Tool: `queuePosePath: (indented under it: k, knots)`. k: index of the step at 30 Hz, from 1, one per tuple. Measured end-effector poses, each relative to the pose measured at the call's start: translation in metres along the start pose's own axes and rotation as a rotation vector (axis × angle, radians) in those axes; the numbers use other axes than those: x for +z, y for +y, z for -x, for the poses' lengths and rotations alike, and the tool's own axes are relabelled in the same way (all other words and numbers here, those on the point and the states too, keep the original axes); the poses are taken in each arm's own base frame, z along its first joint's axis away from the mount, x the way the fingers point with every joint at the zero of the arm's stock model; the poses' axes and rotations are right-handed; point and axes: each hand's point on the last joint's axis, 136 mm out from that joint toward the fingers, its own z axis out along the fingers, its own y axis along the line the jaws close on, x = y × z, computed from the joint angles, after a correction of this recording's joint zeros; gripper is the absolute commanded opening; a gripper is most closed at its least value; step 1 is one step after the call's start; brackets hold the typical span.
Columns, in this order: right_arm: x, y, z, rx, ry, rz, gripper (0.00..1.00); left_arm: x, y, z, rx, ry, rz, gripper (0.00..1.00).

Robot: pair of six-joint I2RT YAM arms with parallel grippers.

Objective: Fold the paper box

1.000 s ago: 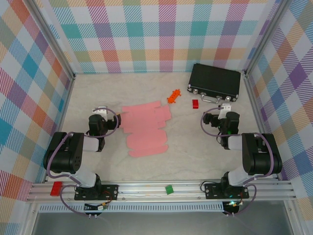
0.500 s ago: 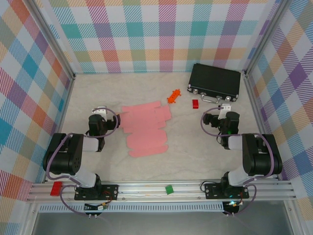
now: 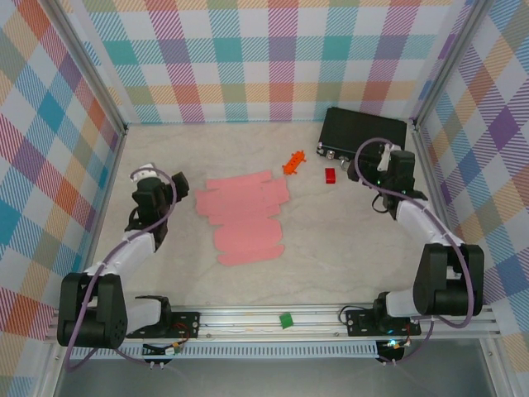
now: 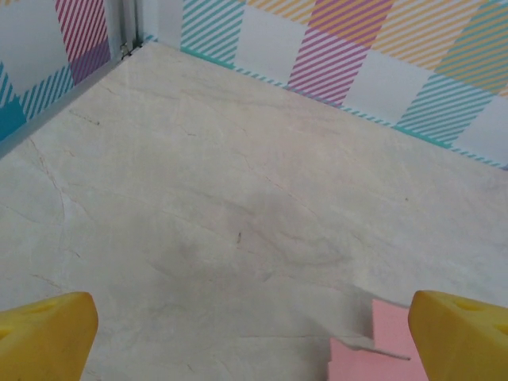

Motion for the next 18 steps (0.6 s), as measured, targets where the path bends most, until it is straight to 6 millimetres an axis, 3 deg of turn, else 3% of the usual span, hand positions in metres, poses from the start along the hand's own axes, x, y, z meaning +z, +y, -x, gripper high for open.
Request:
queuePosePath:
  k: [5,12,18]
  knots:
    - [0.013,0.05,-0.013,0.023,0.147,0.117,0.99,0.009,-0.016,0.004,-0.043,0.153,-0.004,0.98]
    - [0.041,0.141,-0.044,-0.045,0.35,0.289,0.98,0.025,-0.04,-0.041,-0.067,0.443,-0.084,0.8]
    - [0.071,0.203,-0.053,-0.101,0.445,0.377,0.79,0.04,-0.063,-0.06,-0.098,0.607,-0.154,0.61]
